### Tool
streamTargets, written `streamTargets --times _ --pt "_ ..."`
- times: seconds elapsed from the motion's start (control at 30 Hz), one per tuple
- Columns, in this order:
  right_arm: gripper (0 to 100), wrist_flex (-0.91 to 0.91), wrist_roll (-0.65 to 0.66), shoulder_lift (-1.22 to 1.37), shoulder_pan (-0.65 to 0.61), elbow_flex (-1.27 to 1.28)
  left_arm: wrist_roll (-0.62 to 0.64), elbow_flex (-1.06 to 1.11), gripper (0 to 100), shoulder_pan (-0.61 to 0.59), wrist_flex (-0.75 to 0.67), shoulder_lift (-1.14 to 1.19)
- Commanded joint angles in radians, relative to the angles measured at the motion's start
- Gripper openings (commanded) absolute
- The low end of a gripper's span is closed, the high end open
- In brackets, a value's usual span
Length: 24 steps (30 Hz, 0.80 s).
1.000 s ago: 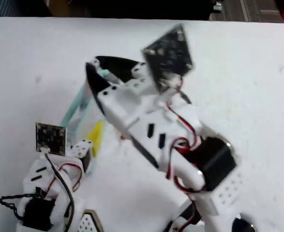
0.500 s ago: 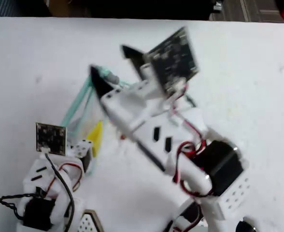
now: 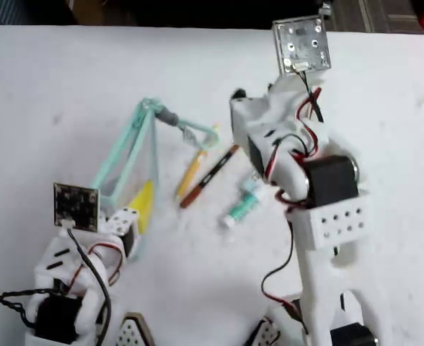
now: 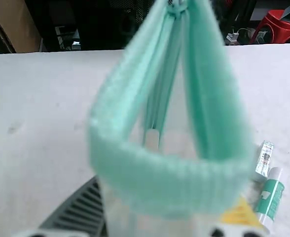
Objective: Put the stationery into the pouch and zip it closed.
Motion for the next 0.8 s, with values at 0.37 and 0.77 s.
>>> streamTargets --times 0.37,0.77 --pt "14.8 -0.074 -0.203 0.179 0.045 0.152 0.014 0.011 21 0.001 -0.014 0.005" --pt "14.6 -0.297 -0.204 0.496 0.044 0.244 0.014 0.011 21 0.001 -0.018 0.005"
